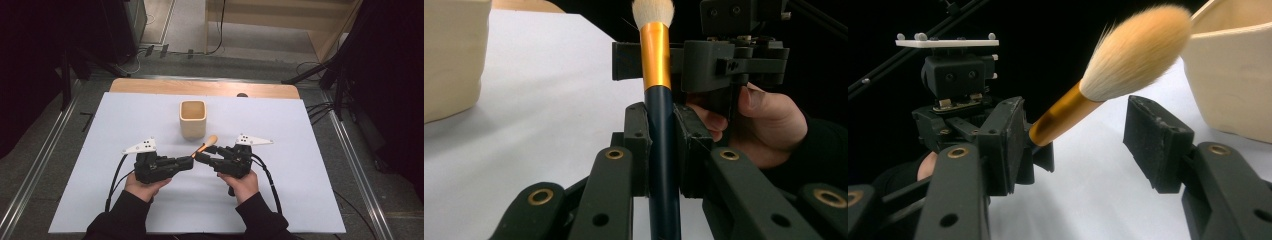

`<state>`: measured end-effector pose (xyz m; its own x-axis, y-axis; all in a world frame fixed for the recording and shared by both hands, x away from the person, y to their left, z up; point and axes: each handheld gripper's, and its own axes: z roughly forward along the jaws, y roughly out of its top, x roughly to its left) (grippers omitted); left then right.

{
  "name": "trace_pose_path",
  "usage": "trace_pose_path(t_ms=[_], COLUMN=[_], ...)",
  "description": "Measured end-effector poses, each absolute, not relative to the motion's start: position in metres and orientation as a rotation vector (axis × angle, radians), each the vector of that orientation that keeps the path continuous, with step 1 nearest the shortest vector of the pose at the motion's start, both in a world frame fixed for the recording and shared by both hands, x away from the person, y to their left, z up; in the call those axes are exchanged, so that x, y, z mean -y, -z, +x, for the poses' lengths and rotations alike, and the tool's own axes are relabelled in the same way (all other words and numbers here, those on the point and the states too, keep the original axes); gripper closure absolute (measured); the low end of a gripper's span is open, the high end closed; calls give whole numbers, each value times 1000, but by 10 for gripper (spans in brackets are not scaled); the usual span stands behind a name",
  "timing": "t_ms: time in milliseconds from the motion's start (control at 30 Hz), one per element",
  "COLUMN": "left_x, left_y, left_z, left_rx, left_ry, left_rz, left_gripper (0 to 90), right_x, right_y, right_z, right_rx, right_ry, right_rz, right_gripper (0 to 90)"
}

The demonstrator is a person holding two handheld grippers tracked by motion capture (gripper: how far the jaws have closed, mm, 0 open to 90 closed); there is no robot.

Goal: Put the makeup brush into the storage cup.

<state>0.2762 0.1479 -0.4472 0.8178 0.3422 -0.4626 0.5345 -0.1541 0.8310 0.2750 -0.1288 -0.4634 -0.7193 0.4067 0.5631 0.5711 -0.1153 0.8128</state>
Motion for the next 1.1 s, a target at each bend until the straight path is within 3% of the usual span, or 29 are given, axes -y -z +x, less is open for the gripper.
trace_pose_path(t_ms=[1100], left_x=[-142], left_y=[452], left_z=[275], left_rx=[-652], left_ry=[180], left_rz=[1776], left_gripper=[793], right_x=[131], right_y=[464], right_z=[279], right_rx=[1921], right_ry=[1939], right_rz=[-1068], right_gripper=[664])
